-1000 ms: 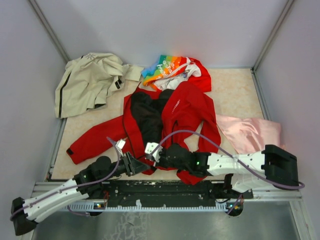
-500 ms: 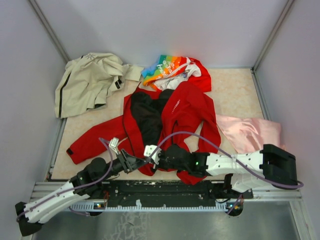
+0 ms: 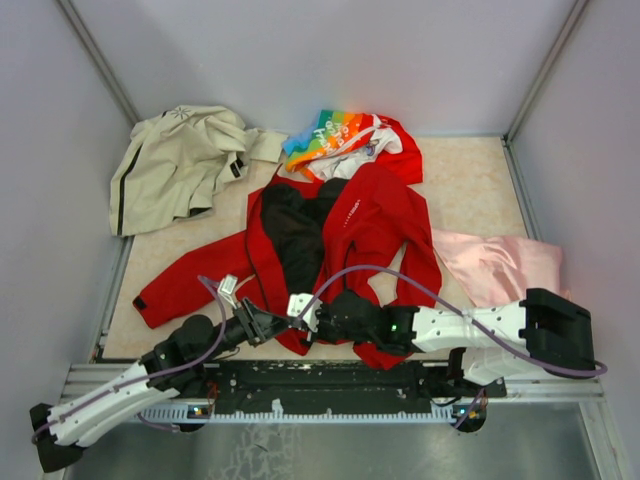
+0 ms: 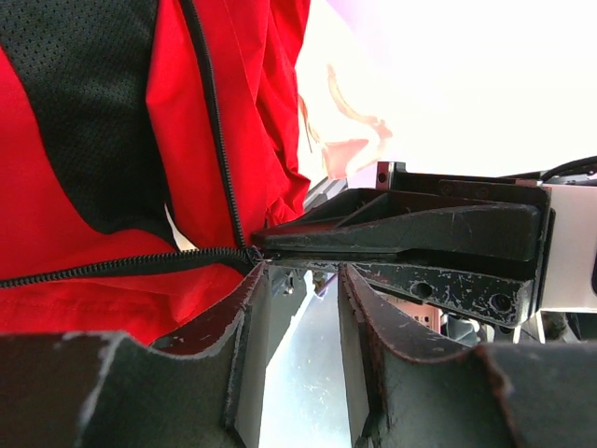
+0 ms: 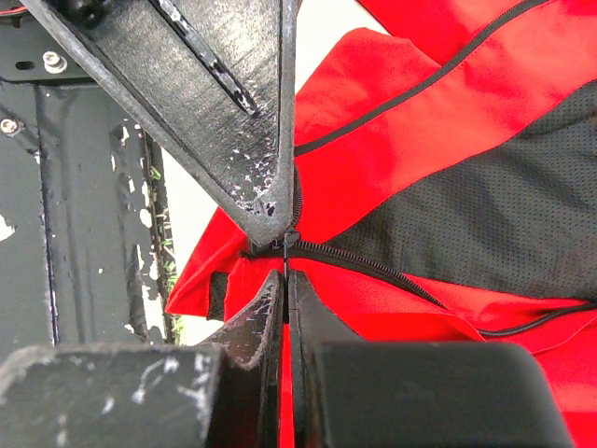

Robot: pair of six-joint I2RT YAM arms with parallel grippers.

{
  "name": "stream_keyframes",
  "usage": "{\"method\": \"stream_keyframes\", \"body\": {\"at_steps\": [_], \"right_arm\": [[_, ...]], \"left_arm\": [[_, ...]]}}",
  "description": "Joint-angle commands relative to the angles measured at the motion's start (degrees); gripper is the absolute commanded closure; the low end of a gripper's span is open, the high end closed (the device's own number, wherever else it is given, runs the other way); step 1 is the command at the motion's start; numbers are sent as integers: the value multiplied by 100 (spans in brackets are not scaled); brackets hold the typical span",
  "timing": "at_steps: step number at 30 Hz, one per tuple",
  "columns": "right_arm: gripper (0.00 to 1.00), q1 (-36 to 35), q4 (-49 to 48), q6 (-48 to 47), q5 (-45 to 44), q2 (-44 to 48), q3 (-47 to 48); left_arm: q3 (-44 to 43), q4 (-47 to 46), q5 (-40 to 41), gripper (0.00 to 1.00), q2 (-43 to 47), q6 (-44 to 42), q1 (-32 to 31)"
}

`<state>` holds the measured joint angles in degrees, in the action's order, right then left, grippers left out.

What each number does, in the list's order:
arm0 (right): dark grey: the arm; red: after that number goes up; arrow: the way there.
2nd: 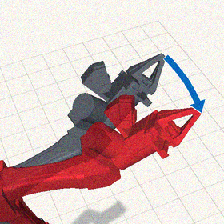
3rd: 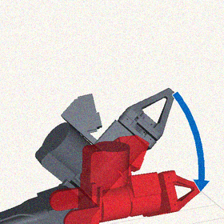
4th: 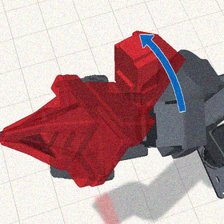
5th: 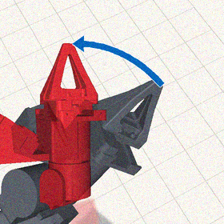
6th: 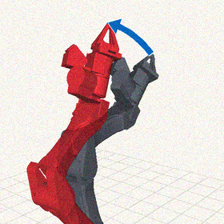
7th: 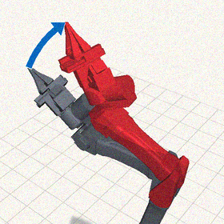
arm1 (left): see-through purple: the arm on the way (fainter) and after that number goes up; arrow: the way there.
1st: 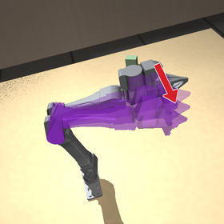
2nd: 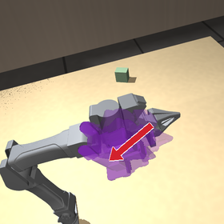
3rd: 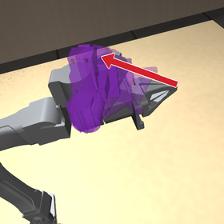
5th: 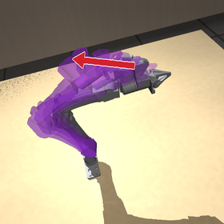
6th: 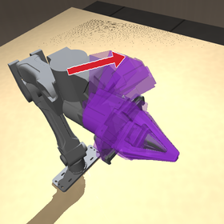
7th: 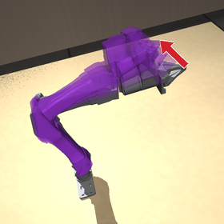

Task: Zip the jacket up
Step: Adjust the jacket at the center of the board.

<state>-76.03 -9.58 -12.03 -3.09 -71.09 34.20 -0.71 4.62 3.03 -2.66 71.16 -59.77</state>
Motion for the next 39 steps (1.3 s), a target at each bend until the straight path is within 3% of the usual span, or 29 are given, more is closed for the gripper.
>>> {"method": "stream_keyframes", "body": {"at_steps": [1, 13, 22, 32, 39], "right_arm": [[100, -72, -220, -98, 60, 6, 271], [100, -71, -219, -97, -306, 45, 274], [100, -70, -211, -106, -195, 31, 281], [100, -70, -151, -130, -62, -104, 333], [100, -70, -190, -121, -217, -160, 308]], "left_arm": [[305, 945, 285, 61, -132, 18, -26], [45, 1188, 327, 56, -828, -272, -26], [69, 361, 95, 65, -1419, -476, -26], [151, 13, -62, 65, -1293, -441, -26], [112, 457, -87, 64, -957, -392, -26]]}}
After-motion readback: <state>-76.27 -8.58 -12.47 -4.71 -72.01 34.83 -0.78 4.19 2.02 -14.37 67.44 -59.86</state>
